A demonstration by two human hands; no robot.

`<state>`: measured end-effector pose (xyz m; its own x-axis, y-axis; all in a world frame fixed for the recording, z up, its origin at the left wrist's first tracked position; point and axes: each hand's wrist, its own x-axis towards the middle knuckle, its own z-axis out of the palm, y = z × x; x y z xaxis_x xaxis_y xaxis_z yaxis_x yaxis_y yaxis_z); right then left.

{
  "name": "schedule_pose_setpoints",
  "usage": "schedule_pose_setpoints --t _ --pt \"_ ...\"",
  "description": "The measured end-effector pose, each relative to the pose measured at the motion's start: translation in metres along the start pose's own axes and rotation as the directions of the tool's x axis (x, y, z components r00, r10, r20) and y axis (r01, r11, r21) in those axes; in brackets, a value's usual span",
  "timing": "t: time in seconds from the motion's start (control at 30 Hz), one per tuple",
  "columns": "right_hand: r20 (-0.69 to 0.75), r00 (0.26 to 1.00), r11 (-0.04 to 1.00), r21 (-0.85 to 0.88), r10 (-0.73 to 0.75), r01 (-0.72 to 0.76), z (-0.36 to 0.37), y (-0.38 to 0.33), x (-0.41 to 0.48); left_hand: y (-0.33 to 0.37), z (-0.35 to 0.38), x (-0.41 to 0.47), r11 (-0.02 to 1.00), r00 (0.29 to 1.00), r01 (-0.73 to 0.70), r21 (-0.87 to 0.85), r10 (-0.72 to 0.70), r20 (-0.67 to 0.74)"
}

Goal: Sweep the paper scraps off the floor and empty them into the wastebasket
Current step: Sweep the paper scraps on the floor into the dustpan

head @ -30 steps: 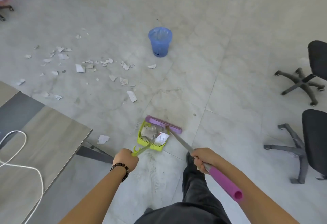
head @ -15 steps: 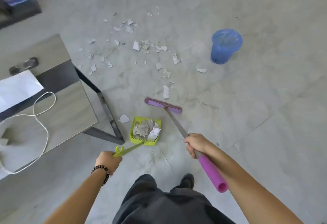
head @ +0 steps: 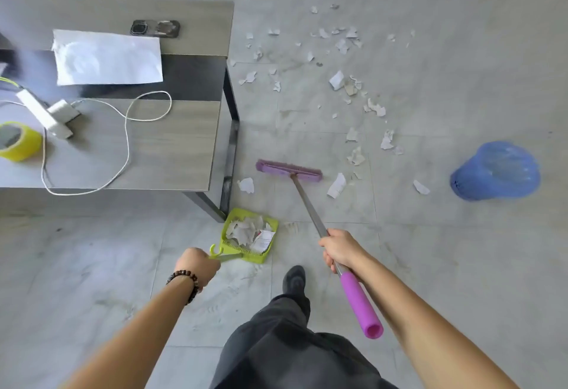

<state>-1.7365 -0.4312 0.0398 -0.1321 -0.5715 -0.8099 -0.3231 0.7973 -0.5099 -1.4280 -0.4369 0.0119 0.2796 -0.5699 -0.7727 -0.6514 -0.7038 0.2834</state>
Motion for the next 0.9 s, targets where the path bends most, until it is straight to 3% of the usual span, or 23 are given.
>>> schedule_pose_setpoints --t 0.3,0.47,0.67,0.73,0.9 --pt "0.084 0.996 0.968 -0.253 0.014 0.008 0.016 -0.079 0.081 0.034 -0.017 0.031 0.996 0.996 0.089 -0.006 -0.089 0.002" --pt "0.161 0.984 0.868 -0.497 0.069 0.021 0.024 -0.080 0.109 0.048 -0.025 0.045 0.989 0.990 0.140 -0.041 -0.138 0.040" --pt "0.195 0.972 0.737 -0.675 0.134 0.034 -0.008 -0.051 0.070 0.039 -0.027 0.041 0.986 0.986 0.163 -0.043 -0.161 0.045" --pt "0.210 0.963 0.747 -0.665 0.167 0.016 -0.026 -0.046 0.065 0.038 -0.029 0.040 0.985 0.986 0.164 -0.053 -0.162 0.034" --pt "0.271 0.890 0.885 -0.398 0.366 -0.242 -0.081 -0.047 0.048 0.046 -0.009 0.023 0.994 0.994 0.108 0.016 -0.108 0.004"
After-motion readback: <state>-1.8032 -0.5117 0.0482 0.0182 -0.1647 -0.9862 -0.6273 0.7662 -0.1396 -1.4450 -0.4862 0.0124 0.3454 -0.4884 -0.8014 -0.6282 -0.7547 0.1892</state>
